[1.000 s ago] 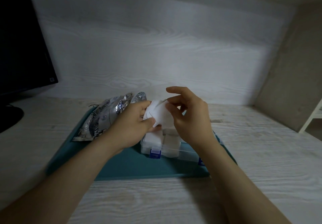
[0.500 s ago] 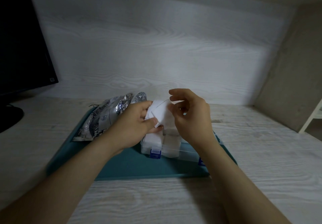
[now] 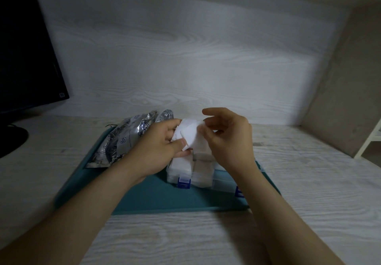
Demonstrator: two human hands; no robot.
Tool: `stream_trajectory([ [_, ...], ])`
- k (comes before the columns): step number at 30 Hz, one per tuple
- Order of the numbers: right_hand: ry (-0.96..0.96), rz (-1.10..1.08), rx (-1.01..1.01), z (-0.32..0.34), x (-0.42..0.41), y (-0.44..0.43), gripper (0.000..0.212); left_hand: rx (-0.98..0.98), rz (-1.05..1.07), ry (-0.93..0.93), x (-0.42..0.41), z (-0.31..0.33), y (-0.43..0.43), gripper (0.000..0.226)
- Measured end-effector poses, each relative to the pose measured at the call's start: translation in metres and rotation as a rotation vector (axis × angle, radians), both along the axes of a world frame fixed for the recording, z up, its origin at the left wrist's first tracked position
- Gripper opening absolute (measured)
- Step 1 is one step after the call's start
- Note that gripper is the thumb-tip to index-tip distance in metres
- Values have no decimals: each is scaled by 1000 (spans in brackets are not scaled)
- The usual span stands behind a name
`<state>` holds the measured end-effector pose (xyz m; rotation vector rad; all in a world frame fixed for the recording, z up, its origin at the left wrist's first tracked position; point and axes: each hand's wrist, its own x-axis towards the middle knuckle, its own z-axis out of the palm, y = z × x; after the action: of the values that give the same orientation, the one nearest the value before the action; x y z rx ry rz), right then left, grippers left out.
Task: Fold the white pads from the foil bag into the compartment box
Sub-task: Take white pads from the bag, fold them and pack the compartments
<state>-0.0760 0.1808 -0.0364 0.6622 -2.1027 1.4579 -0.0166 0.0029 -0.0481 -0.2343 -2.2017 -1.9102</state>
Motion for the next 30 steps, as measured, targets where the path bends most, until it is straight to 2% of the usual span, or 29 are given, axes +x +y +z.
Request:
stream_trajectory([
  [6, -42, 5, -124, 4, 0, 3, 27, 15, 55, 8, 0, 3, 1, 44],
  [11, -191, 70, -450, 12, 1, 9, 21, 52, 74, 9, 3, 6, -1, 42],
  [13, -230, 129, -494, 14, 0, 13, 24, 54, 70, 4, 3, 7, -2, 42],
  [17, -245, 264, -292, 15, 1, 12, 29, 55, 34, -9, 3, 8, -2, 41],
  [21, -129, 194, -49, 6, -2, 4, 26, 36, 10, -27, 2, 8, -5, 45],
  [30, -72, 166, 0, 4, -1, 3, 26, 33, -19, -51, 2, 9, -2, 53],
])
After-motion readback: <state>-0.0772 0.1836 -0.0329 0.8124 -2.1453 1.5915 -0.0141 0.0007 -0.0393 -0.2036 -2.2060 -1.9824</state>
